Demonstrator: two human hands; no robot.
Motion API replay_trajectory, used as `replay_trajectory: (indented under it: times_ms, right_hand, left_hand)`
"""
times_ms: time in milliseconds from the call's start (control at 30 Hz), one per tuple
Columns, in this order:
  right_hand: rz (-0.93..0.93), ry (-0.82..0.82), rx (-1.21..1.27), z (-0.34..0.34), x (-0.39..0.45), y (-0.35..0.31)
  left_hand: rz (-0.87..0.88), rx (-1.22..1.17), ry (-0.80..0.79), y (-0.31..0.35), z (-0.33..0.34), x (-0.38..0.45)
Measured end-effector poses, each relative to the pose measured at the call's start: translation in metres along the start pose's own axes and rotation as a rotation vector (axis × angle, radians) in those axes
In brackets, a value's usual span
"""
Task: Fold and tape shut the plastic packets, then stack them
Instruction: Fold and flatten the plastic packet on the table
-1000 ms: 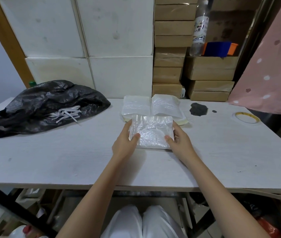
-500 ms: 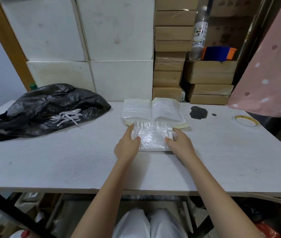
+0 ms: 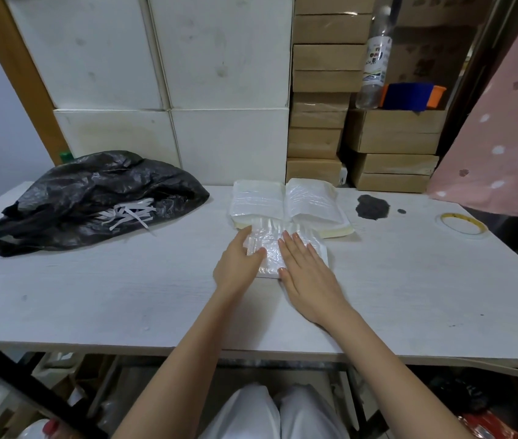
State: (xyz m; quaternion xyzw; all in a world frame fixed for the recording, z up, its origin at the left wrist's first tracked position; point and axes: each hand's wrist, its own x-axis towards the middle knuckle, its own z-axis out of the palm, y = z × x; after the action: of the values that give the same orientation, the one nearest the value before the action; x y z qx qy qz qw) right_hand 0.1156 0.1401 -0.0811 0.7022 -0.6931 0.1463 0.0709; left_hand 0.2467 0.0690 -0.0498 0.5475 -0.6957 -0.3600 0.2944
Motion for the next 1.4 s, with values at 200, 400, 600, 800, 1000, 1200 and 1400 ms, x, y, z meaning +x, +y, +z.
replay_trajectory:
  times_ms: [200,400,600,800,1000,1200,1400]
  right_hand:
    - [0.001,-0.017,0.017,0.002,0.0,0.0]
    - [-0.02,-0.08,0.114,0.0,0.001,0.004]
    - [-0.141,-0.099,0.335,-0.023,-0.005,0.022]
    - [-0.186,-0.196,0.063,-0.021,-0.028,0.029]
    - [-0.152,-0.15,0.237,-0.023,-0.027,0.032]
    - [0.003,-0.021,0.248,-0.057,0.025,0.041]
    - [-0.009,-0.263,-0.02,-0.074,0.066,0.041]
  left_hand:
    - [0.456,0.352,0.332,0.009,-0.011,-0.003]
    - [0.656,0.578,-0.228,-0.023,0.023,-0.025]
    - [0.578,0.592,-0.261,-0.019,0.024,-0.024]
    - [0.597,0.62,-0.236,-0.021,0.025,-0.025]
    - [0.613,0.637,-0.243,-0.026,0.025,-0.023]
    - [0.63,0.667,-0.241,-0.025,0.025,-0.022]
    - [0.663,0.674,-0.14,-0.011,0.016,-0.025]
